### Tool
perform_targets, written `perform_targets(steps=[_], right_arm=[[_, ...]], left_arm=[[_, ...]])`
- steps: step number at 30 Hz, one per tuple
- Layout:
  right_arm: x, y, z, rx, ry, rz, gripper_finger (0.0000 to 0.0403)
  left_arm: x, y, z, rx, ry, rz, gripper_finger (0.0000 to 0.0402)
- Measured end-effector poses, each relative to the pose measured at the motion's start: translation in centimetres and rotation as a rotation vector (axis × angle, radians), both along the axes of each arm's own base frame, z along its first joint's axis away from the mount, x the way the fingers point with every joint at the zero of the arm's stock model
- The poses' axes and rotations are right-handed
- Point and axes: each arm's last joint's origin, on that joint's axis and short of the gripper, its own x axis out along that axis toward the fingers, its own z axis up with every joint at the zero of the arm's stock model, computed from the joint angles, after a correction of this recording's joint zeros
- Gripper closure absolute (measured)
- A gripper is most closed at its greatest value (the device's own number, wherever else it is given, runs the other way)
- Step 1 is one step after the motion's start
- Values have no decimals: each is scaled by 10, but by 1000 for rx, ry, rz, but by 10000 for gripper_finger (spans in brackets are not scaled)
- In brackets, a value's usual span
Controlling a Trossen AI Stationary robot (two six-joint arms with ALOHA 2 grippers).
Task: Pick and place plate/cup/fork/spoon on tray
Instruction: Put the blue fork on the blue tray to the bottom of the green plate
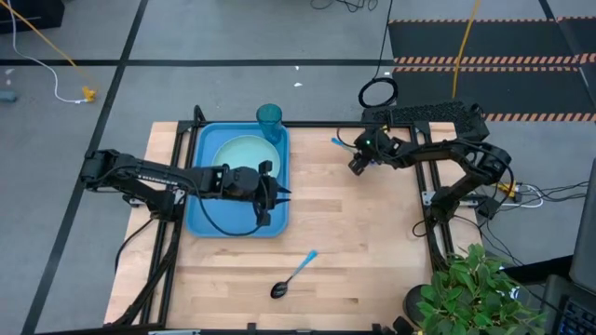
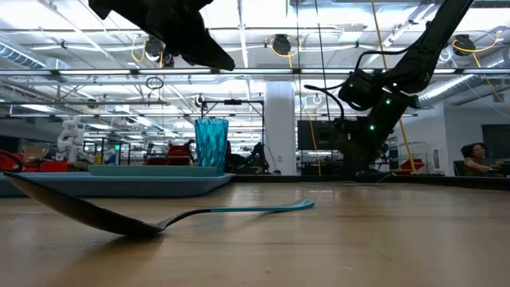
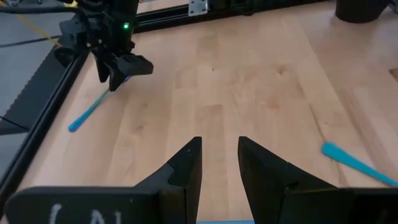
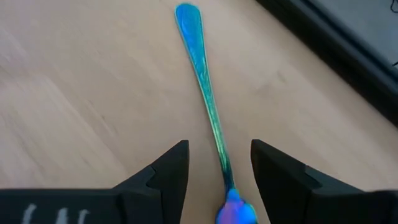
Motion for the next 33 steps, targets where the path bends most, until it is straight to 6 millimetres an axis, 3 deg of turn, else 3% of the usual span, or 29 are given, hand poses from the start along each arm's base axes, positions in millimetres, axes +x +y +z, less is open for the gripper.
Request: perform_targets(steps=[9, 22, 33], right_arm=[[-12, 10, -16, 18, 5, 23, 288], [-7, 20, -18, 44, 5, 162, 391], [12, 39, -14, 63, -99, 440, 399]], left_arm=[[0, -11, 0, -48, -5, -12, 295], [-1, -23, 0, -102, -10, -22, 295], [-1, -24, 0, -66, -1, -26, 295]])
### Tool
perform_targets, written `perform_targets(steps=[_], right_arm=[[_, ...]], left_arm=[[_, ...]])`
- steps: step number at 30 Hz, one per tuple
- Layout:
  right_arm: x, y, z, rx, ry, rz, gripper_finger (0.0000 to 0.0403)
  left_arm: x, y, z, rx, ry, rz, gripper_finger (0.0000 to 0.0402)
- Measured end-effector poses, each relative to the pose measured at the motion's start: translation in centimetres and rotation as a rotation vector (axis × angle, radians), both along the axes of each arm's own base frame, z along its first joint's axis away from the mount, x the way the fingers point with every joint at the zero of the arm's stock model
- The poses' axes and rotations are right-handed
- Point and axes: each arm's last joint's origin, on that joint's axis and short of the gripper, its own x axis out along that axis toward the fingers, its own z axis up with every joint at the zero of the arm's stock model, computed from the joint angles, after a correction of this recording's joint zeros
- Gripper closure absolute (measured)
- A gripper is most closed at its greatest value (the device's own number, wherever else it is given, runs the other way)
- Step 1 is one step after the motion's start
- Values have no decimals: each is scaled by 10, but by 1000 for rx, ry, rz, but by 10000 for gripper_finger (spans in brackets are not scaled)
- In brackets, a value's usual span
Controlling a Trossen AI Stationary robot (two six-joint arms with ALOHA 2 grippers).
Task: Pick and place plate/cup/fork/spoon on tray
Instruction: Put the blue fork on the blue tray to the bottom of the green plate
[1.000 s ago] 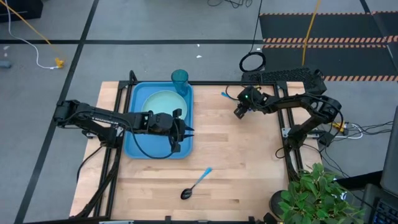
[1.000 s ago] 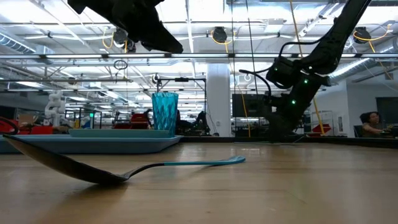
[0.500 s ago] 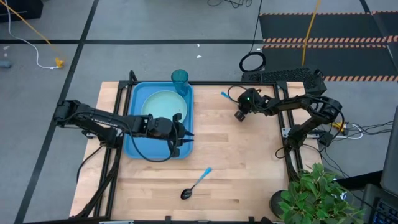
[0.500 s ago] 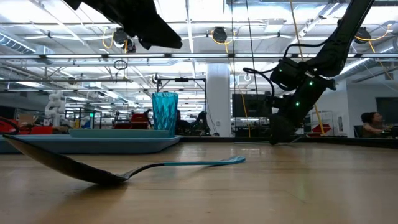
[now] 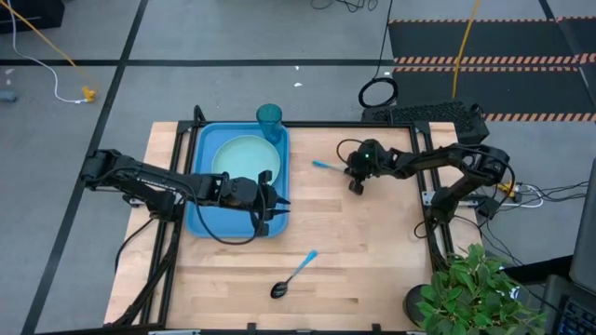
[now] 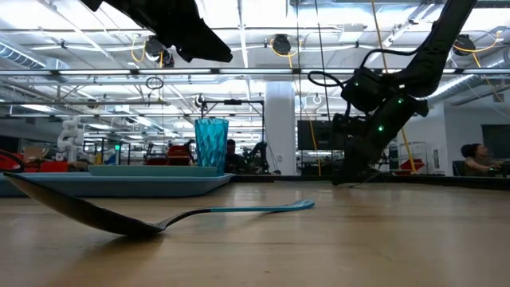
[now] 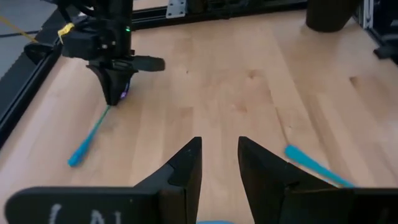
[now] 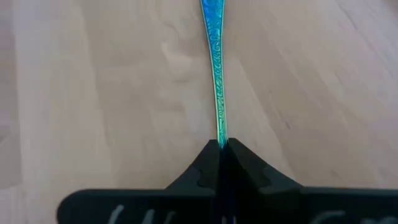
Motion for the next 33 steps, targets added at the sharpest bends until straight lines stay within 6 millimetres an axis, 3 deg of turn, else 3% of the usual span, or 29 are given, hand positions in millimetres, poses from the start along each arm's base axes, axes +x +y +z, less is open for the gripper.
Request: perform_targets(steps=[9, 21, 28, 33], right_arm=[[17, 24, 4, -67, -37, 126, 399], [34, 61, 26, -164, -157, 251, 399], [54, 82, 44, -202, -194, 309, 399], [66, 94, 57, -229, -179, 329, 399]], left_arm=[[11, 0, -18, 87, 55, -43, 286], [29, 15, -36, 95, 50, 31, 168], [41, 19, -54, 112, 45, 67, 163], [48, 20, -55, 147, 2, 91, 163]])
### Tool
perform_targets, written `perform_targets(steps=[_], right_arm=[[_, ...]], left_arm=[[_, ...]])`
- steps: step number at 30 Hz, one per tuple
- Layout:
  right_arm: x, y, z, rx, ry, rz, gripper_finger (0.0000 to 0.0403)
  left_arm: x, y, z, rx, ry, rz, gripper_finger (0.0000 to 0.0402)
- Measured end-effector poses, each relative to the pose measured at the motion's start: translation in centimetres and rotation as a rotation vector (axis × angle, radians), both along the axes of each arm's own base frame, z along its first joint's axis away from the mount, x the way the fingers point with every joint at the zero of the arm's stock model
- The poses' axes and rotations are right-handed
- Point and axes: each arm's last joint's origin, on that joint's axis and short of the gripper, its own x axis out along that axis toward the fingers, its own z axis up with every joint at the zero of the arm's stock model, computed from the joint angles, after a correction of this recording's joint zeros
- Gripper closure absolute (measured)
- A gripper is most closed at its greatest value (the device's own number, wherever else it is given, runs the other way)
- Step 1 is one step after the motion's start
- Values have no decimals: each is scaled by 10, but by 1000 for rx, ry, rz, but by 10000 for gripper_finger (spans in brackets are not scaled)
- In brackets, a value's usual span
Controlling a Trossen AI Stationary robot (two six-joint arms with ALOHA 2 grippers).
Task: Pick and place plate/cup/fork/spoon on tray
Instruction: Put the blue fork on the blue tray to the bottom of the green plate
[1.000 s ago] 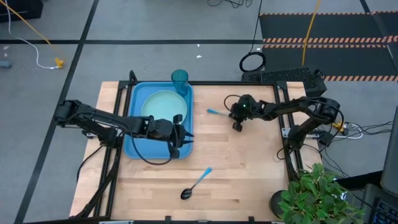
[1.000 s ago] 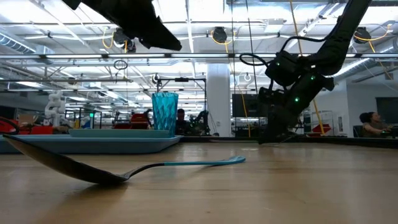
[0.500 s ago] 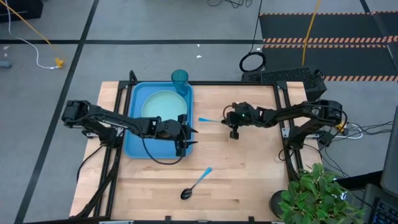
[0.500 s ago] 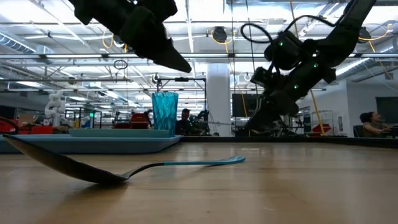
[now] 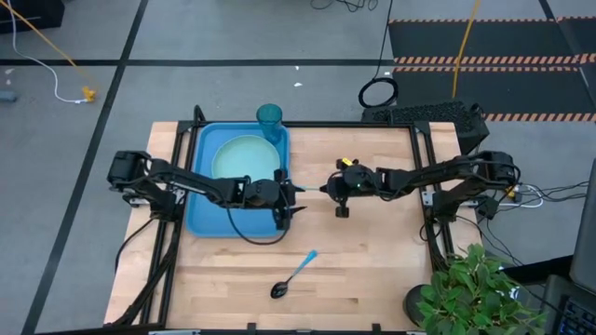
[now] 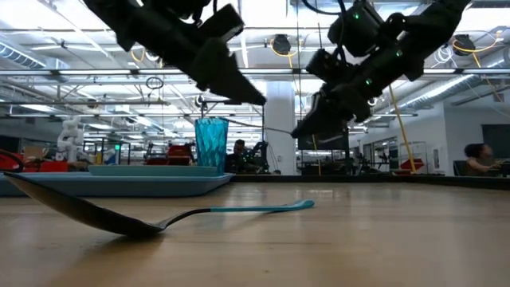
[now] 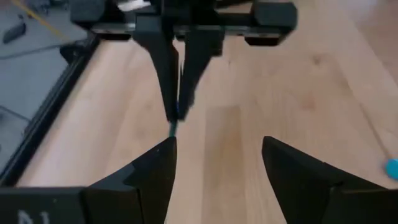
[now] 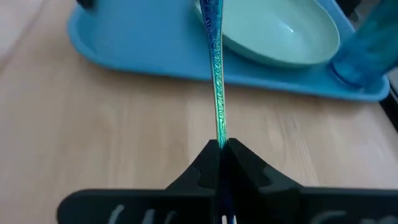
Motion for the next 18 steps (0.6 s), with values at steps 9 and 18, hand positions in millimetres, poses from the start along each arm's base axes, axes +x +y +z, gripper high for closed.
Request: perform_targets(steps=[9, 18], right_arm=[[11, 13, 15, -12, -43, 22, 399], [15, 21, 20, -10, -60, 49, 399]], left_arm=[[0, 2, -4, 11, 22, 7, 163], [1, 2, -3, 14, 9, 11, 163]])
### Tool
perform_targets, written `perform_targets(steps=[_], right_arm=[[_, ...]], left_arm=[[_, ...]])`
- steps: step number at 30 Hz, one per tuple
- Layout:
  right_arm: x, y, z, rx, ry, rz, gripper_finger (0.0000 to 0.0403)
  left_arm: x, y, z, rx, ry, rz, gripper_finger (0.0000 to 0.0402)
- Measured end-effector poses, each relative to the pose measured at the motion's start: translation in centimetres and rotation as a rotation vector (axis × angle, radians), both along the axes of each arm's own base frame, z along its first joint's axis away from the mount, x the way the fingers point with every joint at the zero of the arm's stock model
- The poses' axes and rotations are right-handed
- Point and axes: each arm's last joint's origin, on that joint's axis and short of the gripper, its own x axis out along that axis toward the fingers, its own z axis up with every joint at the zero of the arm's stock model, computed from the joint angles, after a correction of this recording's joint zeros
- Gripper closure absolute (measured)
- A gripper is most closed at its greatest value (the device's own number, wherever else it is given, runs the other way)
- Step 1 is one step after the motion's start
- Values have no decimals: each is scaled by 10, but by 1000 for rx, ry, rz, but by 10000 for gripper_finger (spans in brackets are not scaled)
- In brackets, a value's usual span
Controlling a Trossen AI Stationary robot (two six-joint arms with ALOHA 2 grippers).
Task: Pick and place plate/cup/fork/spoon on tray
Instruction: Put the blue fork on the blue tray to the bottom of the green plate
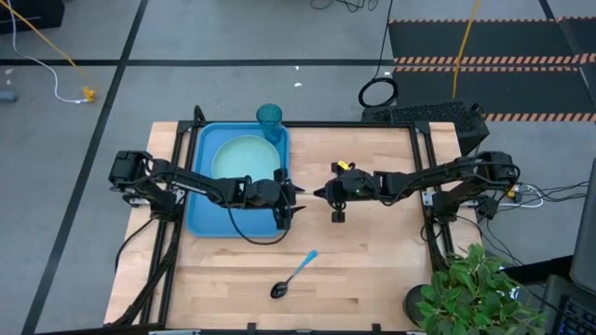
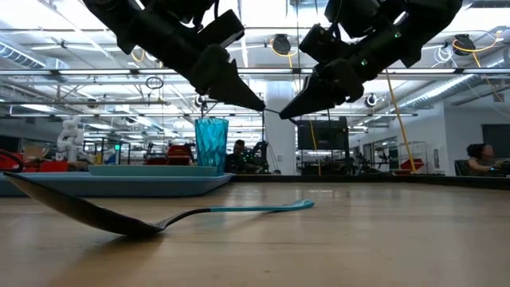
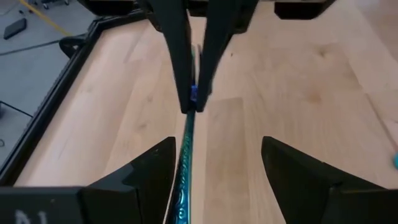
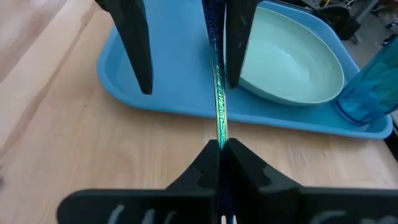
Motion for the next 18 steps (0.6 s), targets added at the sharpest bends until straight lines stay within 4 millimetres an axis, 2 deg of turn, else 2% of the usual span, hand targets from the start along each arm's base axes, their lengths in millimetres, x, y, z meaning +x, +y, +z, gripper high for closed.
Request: perform_targets(steps=[9, 18], right_arm=[[4, 0, -8, 4, 18, 2, 399], [9, 0, -13, -29, 2, 22, 399]], left_arm=[[3, 5, 5, -10, -57, 24, 163], [-2, 19, -3, -125, 26, 10, 163]])
